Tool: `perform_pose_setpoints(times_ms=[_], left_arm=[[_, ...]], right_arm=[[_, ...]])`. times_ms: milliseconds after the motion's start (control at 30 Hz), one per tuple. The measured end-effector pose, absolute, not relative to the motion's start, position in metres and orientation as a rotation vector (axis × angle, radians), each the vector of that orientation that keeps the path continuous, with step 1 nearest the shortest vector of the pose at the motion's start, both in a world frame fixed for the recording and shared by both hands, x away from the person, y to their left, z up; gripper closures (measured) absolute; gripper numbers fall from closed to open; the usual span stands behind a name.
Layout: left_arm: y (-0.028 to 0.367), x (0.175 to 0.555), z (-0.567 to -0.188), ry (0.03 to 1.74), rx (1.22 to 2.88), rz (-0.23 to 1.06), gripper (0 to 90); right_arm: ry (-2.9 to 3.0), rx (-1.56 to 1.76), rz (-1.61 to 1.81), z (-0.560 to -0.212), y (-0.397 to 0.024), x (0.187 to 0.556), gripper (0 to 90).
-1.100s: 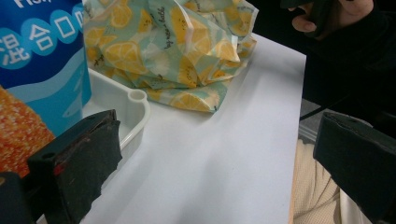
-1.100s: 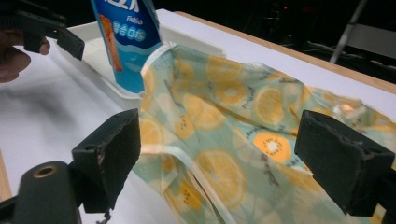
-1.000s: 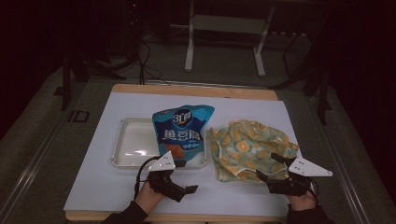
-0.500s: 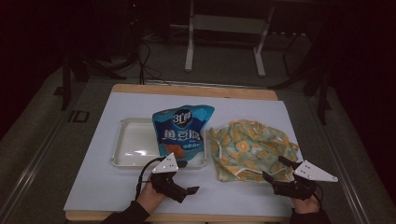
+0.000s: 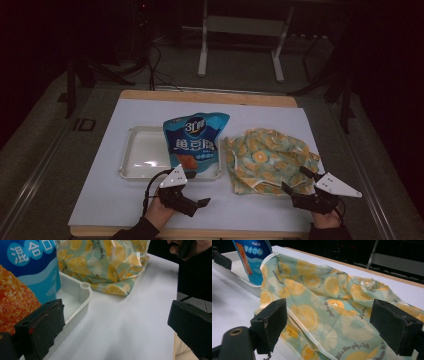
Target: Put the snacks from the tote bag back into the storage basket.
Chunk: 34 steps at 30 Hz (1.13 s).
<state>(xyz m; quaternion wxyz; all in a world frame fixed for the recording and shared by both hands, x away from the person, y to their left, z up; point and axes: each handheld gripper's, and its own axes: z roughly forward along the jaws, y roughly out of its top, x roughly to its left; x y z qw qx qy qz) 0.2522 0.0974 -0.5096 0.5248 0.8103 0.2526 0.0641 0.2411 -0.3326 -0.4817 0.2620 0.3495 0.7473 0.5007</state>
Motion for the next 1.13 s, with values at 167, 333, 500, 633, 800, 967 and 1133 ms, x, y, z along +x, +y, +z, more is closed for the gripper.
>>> perform_pose_setpoints(times_ms=[167,333,500,633,800,967,1133], left_arm=[[0.0978,0.2516,-0.5117,0.608,1.945,0.159,1.3],[0.0988,0.2503,-0.5108,0.589,1.92,0.174,1.3],[0.0993,0.2499,-0.5112,0.587,1.918,0.184,1.4],[0.0996,0.2495,-0.5113,0.59,1.919,0.195,1.4],[0.0996,0.2496,-0.5121,0.591,1.925,0.193,1.3],[0.099,0.249,-0.5123,0.592,1.931,0.201,1.4],[0.0995,0.2494,-0.5123,0.594,1.927,0.201,1.4]], right_arm=[[2.005,0.97,1.357,-0.4829,-0.3348,0.2419,14.0],[1.994,0.982,1.365,-0.4823,-0.3366,0.2416,14.0],[1.998,0.979,1.357,-0.4832,-0.336,0.2423,14.0],[1.998,0.972,1.356,-0.4831,-0.3351,0.2421,14.0],[1.994,0.983,1.333,-0.4842,-0.3355,0.2433,14.0],[1.983,0.961,1.339,-0.4828,-0.3352,0.2419,14.0],[1.993,0.953,1.336,-0.4841,-0.3343,0.2428,13.9]])
